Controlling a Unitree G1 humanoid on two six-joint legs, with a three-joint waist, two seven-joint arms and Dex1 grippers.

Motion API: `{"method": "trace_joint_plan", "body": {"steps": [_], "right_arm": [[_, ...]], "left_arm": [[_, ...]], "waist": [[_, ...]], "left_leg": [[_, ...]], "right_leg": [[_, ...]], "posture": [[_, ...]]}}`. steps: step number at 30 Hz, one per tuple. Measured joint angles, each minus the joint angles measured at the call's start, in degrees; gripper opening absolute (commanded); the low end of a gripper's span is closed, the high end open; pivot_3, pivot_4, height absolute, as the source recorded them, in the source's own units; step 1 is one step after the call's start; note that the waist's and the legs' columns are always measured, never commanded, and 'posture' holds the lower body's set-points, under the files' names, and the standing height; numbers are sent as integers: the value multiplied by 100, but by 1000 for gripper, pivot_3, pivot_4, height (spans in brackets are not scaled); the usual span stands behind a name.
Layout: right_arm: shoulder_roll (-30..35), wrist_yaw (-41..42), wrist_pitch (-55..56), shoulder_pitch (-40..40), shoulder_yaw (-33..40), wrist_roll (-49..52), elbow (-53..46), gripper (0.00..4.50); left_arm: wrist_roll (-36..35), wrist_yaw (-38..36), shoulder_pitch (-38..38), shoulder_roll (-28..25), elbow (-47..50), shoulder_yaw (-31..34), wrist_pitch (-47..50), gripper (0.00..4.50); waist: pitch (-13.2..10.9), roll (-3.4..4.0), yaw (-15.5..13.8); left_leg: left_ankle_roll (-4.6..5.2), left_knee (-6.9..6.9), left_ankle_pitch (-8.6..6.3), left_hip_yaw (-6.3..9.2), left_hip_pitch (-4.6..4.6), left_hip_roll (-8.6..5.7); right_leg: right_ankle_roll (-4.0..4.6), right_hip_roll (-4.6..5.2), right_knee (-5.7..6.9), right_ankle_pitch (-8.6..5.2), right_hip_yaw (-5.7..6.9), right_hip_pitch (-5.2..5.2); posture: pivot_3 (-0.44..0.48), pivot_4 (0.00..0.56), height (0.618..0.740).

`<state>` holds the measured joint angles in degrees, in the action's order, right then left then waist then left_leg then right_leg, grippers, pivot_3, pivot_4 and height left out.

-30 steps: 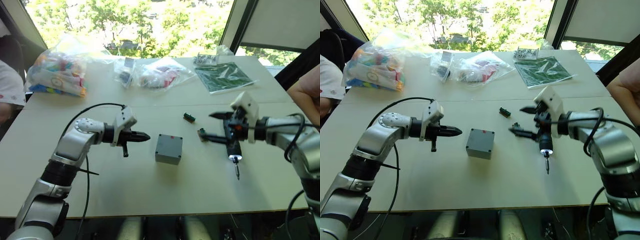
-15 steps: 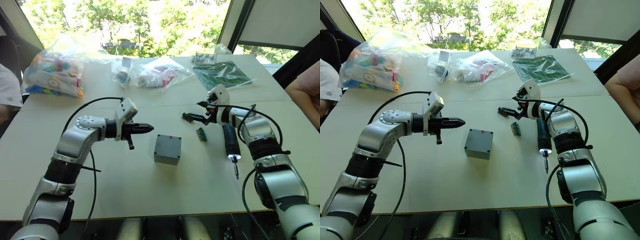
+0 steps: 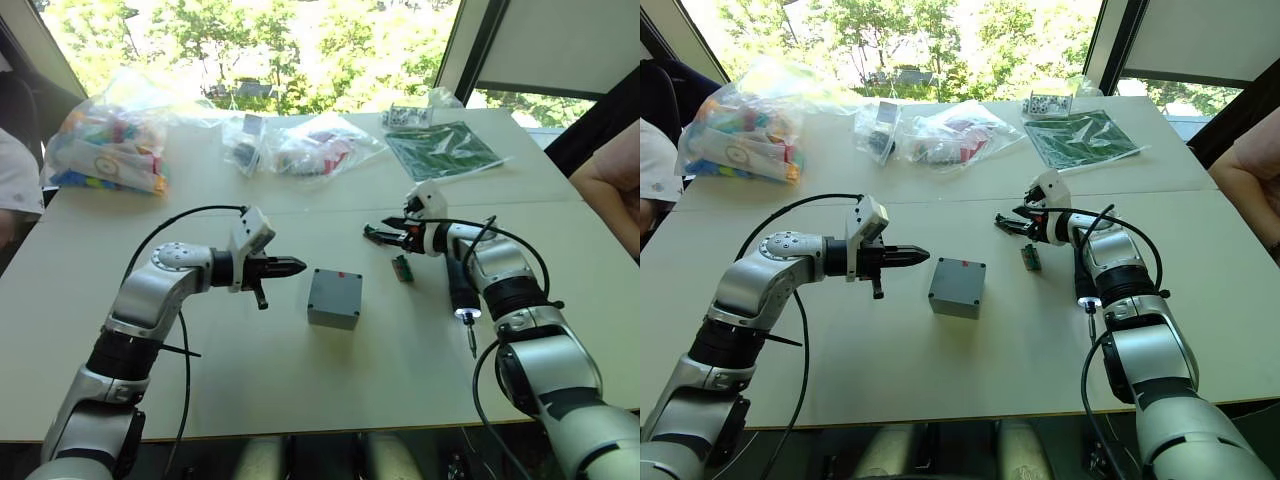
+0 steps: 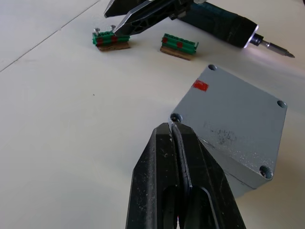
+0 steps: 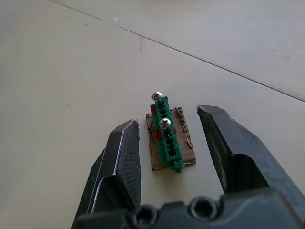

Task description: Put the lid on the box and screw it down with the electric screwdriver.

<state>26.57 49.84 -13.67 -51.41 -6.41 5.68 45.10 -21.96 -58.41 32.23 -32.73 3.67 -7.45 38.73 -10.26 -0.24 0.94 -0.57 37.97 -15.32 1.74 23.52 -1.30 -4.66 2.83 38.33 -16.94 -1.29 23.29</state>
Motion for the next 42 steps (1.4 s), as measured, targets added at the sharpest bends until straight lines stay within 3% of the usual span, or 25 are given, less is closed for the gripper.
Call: {"method": "trace_joint_plan", "body": {"steps": [7, 12, 13, 26, 35, 37, 42], "right_arm": [[-66, -46, 23, -38, 24, -45, 149, 2137], [-67, -54, 50, -45, 62, -49, 224, 218], [-71, -60, 71, -46, 88, -45, 241, 72], [-76, 43, 93, -68, 135, -79, 200, 72], [20, -1, -101, 0, 518, 141, -498, 72], [84, -22, -230, 122, 584, 202, -871, 72], [510, 115, -1348, 1128, 780, 806, -3502, 72]], "left_arm": [[7, 8, -2, 0, 0, -23, -9, 0], [11, 9, -3, 0, 0, -42, -25, 0], [13, 9, -4, 0, -1, -47, -30, 0], [22, 43, -58, -32, -3, -73, -59, 0], [20, 44, -60, -40, -10, -78, -75, 0], [11, 10, -60, -41, -7, -80, -74, 0], [-147, -268, -151, -324, 202, -49, 32, 0]], "waist": [[0, 0, 1], [0, 0, 4], [0, 0, 5], [0, 0, 6], [0, 1, 0], [0, 1, -9], [0, 1, -24]], "left_leg": [[-1, 0, 0, 0, 0, 0], [-1, 0, 0, 0, 0, 0], [-1, 0, 0, 0, 0, 0], [-1, 0, 0, 0, 0, 0], [-1, 0, 0, 0, 0, 0], [-1, -1, 0, 0, 0, 0], [-1, -2, -1, 2, 4, -1]], "right_leg": [[0, 1, 0, 0, 0, 0], [0, 1, 0, 0, 0, 0], [0, 1, 0, 0, 0, 0], [0, 1, 0, 0, -1, 0], [0, 2, 0, 0, -1, 1], [0, 3, 0, 0, -1, 1], [0, 6, -1, 0, -1, 3]], "posture": [[0, 150, 740], [0, 150, 740], [0, 150, 740], [0, 150, 740], [0, 150, 740], [0, 150, 740], [0, 150, 740]]}}
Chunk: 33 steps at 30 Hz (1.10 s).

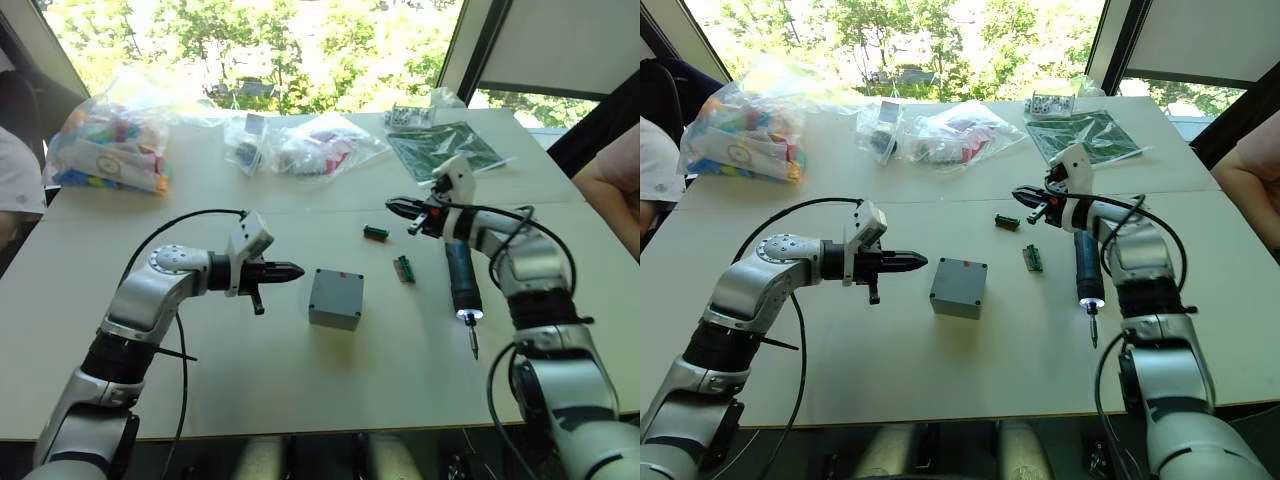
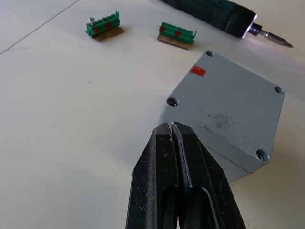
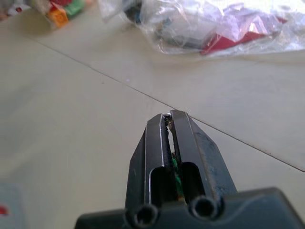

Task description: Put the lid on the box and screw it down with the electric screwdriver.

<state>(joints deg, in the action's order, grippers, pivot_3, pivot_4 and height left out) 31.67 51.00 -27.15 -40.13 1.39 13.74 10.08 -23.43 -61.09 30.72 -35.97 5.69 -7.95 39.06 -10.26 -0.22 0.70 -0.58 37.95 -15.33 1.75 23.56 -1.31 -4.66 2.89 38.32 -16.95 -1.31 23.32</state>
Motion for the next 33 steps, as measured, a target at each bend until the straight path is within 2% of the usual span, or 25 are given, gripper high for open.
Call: {"method": "trace_joint_plan", "body": {"steps": [2, 5, 7, 10, 17, 33], "right_arm": [[143, 11, -591, 613, 28, 366, -1296, 72], [227, -80, -1135, 1378, -75, 639, -2536, 72], [218, -254, -1489, 1737, -106, 794, -3040, 72], [184, -481, -1764, 1859, -113, 922, -3428, 72], [186, -738, -1861, 1917, -283, 958, -3495, 72], [282, -741, -1626, 1985, -542, 887, -3330, 72]], "left_arm": [[-122, -161, -76, -132, 184, 9, 50, 0], [-233, -387, -183, -366, 405, 6, 77, 0], [-309, -486, -201, -446, 517, 2, 126, 0], [-328, -500, -198, -448, 555, -19, 138, 0], [-218, -496, -154, -400, 337, -98, 11, 0], [-99, -429, -156, -336, 327, -215, -70, 0]], "waist": [[1, -1, 6], [1, 0, 2], [0, 0, 1], [1, 0, -6], [1, -1, -4], [1, -1, -4]], "left_leg": [[1, 0, 0, 2, -1, 3], [1, -1, -1, 2, -4, 4], [1, 2, -1, 2, -4, 3], [1, 4, -1, 2, -4, 1], [1, 4, -1, 2, -4, 1], [2, 4, -1, 2, -4, 1]], "right_leg": [[0, -1, 0, 0, 0, -2], [0, -1, 1, 0, 0, -3], [0, 0, 1, 0, -1, -4], [0, 1, 1, 0, 0, -7], [0, -2, -1, 0, 1, -7], [0, -4, -1, 0, 1, -7]], "posture": [[0, 150, 740], [0, 150, 740], [0, 150, 740], [0, 150, 740], [0, 150, 740], [0, 150, 740]]}}
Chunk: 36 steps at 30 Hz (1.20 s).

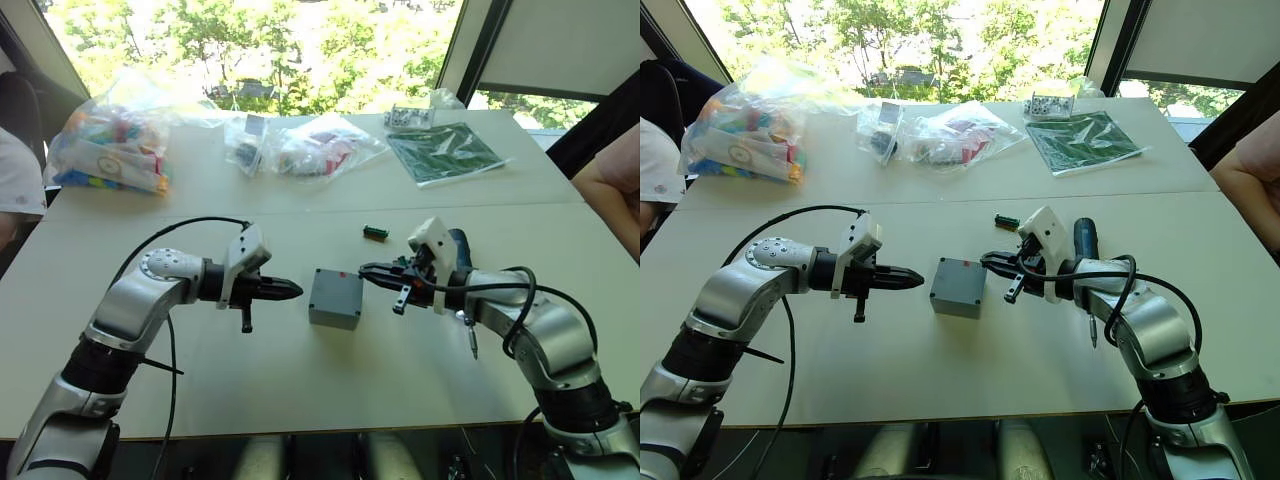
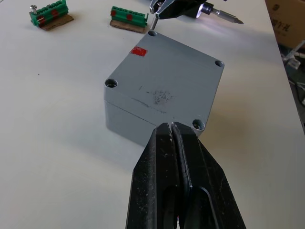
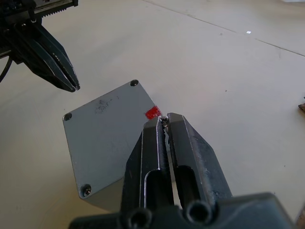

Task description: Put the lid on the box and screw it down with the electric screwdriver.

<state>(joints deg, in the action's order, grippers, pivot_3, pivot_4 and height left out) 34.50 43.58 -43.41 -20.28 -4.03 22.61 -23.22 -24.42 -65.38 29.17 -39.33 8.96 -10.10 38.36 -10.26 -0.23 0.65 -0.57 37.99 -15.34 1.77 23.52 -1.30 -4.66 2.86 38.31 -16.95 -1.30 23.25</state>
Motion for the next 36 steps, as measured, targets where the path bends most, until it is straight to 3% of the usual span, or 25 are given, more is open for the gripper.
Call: {"method": "trace_joint_plan", "body": {"steps": [13, 16, 21, 26, 30, 35, 36], "right_arm": [[23, -46, 45, 77, -137, -115, 128, 72], [23, -55, 56, 75, -138, -146, 155, 753], [22, -109, 59, 63, -128, -158, 213, 2644], [38, -146, -135, 26, 87, 25, 190, 2644], [351, -316, -998, -275, 788, 503, 34, 2644], [1414, -636, -2796, -1251, 1592, 786, 214, 4409], [1533, -705, -3193, -1414, 1614, 806, 297, 4470]], "left_arm": [[10, 28, 46, 29, -1, -17, 0, 0], [12, 28, 46, 30, -6, -18, 0, 0], [14, 47, 47, 64, -18, -19, 0, 0], [11, 67, 80, 144, -41, -21, 0, 0], [-9, 64, 300, 301, -43, -20, 6, 0], [-49, -91, 582, 367, 49, -26, -105, 0], [-51, -112, 601, 392, 75, -44, -143, 0]], "waist": [[0, 0, 0], [0, 0, -1], [0, 0, 0], [0, 0, -7], [0, 0, -21], [0, 1, -4], [-1, 1, 3]], "left_leg": [[0, 0, 0, 0, 0, 0], [0, 0, 0, 0, 0, 0], [0, 0, 0, 0, 0, 0], [0, 1, 0, 0, 0, 0], [0, 3, 0, 1, 0, -1], [2, -2, -1, 1, 0, -1], [3, -4, -1, 1, 0, 0]], "right_leg": [[0, -1, 0, 0, 0, 0], [0, -1, 0, 0, 0, 0], [0, -1, 0, 0, 0, -1], [0, 0, 0, 0, 0, -1], [0, 2, 0, 0, 1, -4], [1, 3, -7, 0, 1, -4], [1, 3, -8, 0, 1, -3]], "posture": [[0, 150, 740], [0, 150, 740], [0, 150, 740], [0, 150, 740], [0, 150, 740], [0, 150, 740], [0, 150, 740]]}}
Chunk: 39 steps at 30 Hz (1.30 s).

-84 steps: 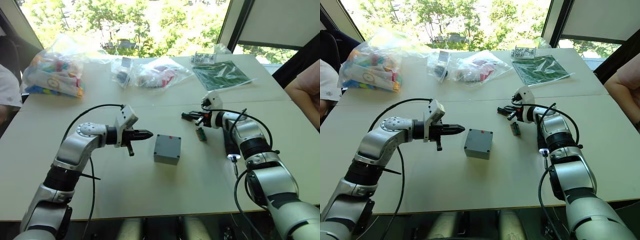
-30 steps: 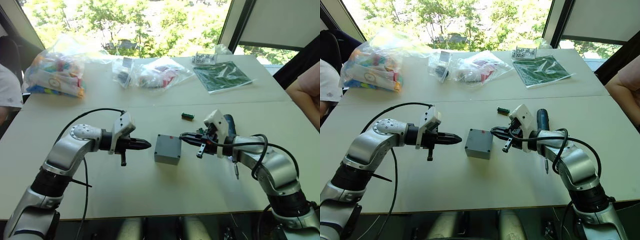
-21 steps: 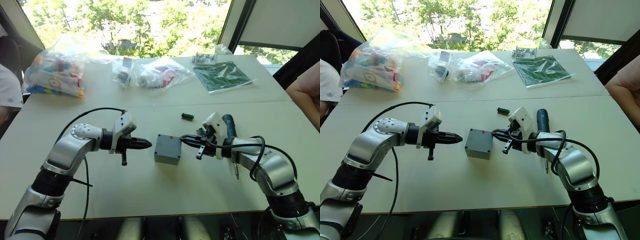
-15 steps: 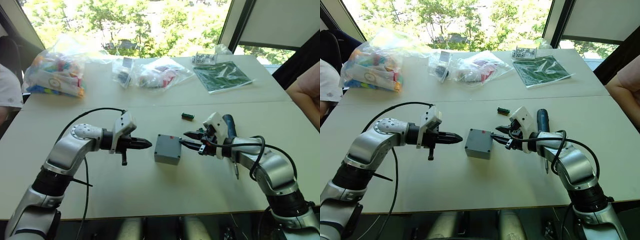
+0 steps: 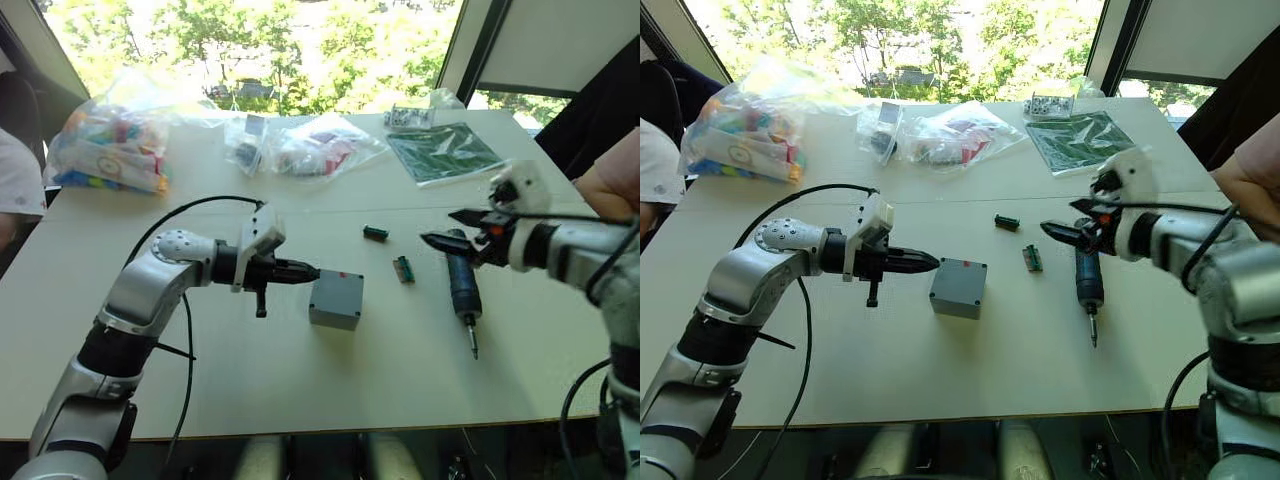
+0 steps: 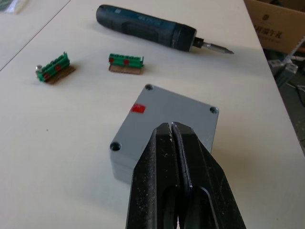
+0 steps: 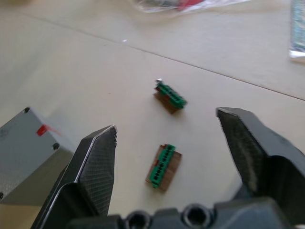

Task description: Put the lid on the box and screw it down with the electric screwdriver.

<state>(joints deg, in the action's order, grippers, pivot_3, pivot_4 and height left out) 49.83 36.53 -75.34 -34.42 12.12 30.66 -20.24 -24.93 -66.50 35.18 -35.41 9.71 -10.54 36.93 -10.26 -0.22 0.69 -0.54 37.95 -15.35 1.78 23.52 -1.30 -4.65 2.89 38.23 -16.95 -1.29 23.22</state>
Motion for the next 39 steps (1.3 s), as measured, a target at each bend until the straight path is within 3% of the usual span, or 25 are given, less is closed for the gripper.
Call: {"method": "trace_joint_plan", "body": {"steps": [6, 11, 15, 24, 27, 33, 39], "right_arm": [[527, -127, -1580, -290, -265, 355, 524, 4470], [724, -755, -1678, -410, -870, 1339, 2100, 4470], [840, -1283, -1679, -678, -1501, 1847, 2685, 4470], [744, -1519, -1682, -1508, -2719, 1776, 3461, 4470], [824, -1222, -1669, -1679, -3230, 1561, 3362, 3907], [981, -570, -1637, -1808, -3897, 1104, 3058, 1940], [771, -195, -1497, -1882, -3776, 674, 3376, 1787]], "left_arm": [[32, -221, 46, 5, 270, -201, -295, 0], [181, -176, -104, -49, 504, -236, -580, 0], [186, 61, -431, -25, 587, -225, -556, 0], [64, 681, -1108, -5, 1042, -126, -229, 0], [50, 802, -1244, -31, 1128, -84, -169, 0], [49, 937, -1249, -45, 1138, 24, -131, 0], [72, 872, -1216, -131, 993, 22, -226, 0]], "waist": [[0, 0, -3], [0, 0, -1], [0, 0, 16], [0, -1, 2], [0, -2, -10], [1, -4, -5], [5, -10, 17]], "left_leg": [[1, -1, 0, -3, 0, 1], [4, 4, -2, -8, 0, -3], [7, 2, -4, -9, 1, 0], [8, 3, -4, -8, 1, 1], [8, 4, -4, -6, 0, 1], [9, 4, -5, -5, 0, 2], [9, 6, -5, -7, -6, 2]], "right_leg": [[0, 1, -1, 0, -2, 0], [0, 6, -3, 0, -4, -3], [0, 1, -4, 0, -5, -1], [0, 0, -5, 0, -5, -2], [0, 0, -6, 0, -3, -4], [0, -1, -10, 0, -2, -5], [-3, -2, -9, 3, -3, -10]], "posture": [[0, 150, 740], [0, 150, 740], [0, 150, 740], [0, 150, 740], [0, 150, 740], [0, 150, 740], [0, 150, 740]]}}
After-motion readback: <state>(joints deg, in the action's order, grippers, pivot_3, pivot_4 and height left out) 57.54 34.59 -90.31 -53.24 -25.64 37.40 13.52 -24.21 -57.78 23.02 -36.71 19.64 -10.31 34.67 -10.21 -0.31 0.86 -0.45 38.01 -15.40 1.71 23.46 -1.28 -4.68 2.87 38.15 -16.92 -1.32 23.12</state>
